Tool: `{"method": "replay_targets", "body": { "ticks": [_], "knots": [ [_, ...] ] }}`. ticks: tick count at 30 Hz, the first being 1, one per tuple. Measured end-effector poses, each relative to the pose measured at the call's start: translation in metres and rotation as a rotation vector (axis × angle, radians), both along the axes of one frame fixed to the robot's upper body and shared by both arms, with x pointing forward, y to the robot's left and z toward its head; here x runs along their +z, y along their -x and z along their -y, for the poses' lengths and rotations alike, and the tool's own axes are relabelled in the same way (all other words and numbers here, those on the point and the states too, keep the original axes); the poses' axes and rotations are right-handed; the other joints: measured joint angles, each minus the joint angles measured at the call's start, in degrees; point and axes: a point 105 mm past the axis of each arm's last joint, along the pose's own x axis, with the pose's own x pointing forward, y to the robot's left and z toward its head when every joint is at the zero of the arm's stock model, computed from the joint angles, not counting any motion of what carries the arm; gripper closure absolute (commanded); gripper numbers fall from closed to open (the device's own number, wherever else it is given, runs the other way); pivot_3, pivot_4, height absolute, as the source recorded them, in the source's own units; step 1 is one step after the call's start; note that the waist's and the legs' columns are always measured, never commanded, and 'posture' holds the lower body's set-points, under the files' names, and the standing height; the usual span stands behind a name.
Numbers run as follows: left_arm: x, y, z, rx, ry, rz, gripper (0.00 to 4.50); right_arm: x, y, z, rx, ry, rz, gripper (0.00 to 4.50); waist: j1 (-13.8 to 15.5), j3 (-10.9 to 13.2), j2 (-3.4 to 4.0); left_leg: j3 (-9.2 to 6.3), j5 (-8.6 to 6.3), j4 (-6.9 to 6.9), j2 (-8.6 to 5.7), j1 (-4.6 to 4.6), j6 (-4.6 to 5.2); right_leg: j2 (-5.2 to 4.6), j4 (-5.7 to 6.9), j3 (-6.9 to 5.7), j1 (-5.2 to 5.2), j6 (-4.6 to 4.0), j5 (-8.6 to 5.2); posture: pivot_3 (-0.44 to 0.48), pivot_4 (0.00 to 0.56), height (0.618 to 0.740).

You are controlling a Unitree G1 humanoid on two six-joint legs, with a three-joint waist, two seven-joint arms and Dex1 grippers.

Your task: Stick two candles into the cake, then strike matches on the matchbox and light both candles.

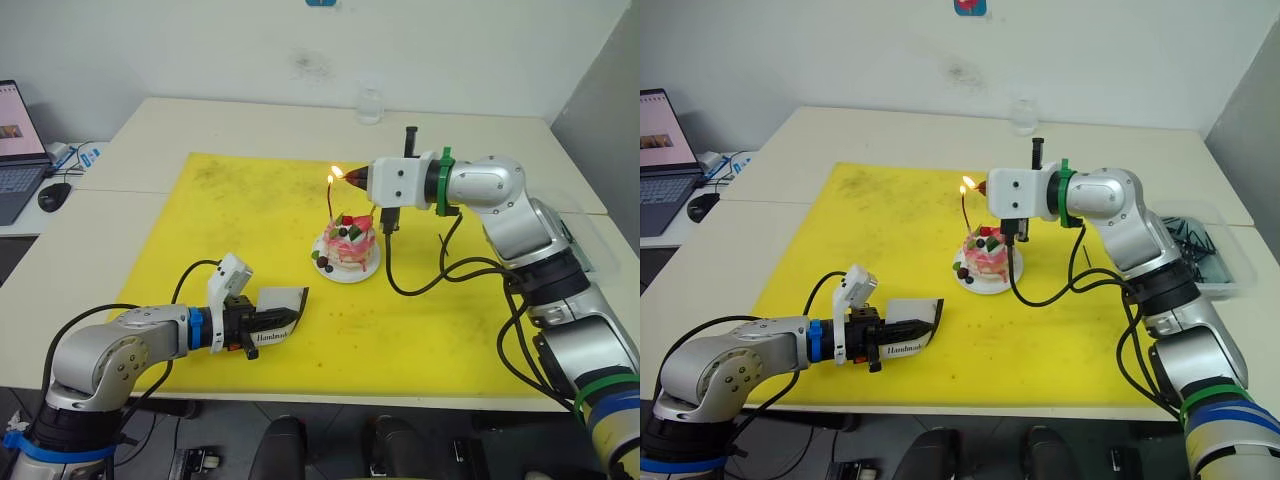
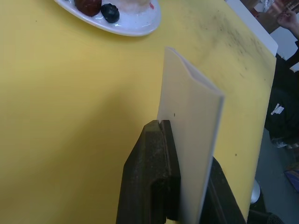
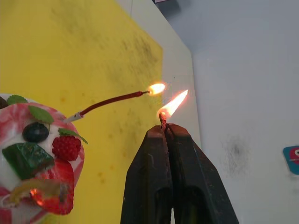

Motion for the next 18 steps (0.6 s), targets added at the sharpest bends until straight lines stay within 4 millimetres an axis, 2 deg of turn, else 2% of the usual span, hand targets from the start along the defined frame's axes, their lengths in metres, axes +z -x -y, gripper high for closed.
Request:
{"method": "replay_targets", "body": {
  "ticks": [5,7,11,15,18],
  "knots": [
    [0.000,0.000,0.000,-0.001,0.001,-0.001,4.50,0.011,0.001,0.015,-0.013,-0.023,-0.006,4.48,0.00,0.00,0.00,0.00,0.00,0.00,0.00,0.00,0.00,0.00,0.00,0.00,0.00,0.00,0.00,0.000,0.150,0.740],
    [0.000,0.001,0.001,-0.005,0.008,-0.007,4.50,0.017,-0.001,0.029,-0.056,-0.030,0.001,4.48,0.07,0.00,0.00,-0.01,0.00,0.01,-0.01,-0.02,0.00,-0.01,-0.01,-0.01,0.00,0.00,0.00,0.000,0.150,0.740],
    [0.005,0.006,0.007,-0.031,0.058,-0.030,4.50,0.030,-0.006,0.077,-0.222,-0.093,0.000,4.48,0.20,0.00,0.00,0.03,0.00,0.01,-0.03,-0.03,0.00,-0.04,-0.05,0.02,0.02,-0.01,0.00,0.000,0.150,0.740],
    [0.013,0.014,0.022,-0.095,0.113,-0.029,4.50,0.017,-0.006,0.118,-0.397,-0.205,-0.075,4.48,-0.08,0.01,0.01,0.01,0.00,-0.04,0.02,-0.02,0.00,0.00,0.01,0.00,-0.01,-0.02,-0.02,0.000,0.150,0.740],
    [0.019,0.019,0.034,-0.130,0.140,-0.022,4.50,0.004,0.002,0.161,-0.588,-0.339,-0.153,4.48,-0.08,0.01,0.03,-0.01,0.00,-0.06,0.04,-0.02,-0.01,0.04,0.02,-0.01,-0.01,0.00,-0.03,0.000,0.150,0.740]
  ]
}}
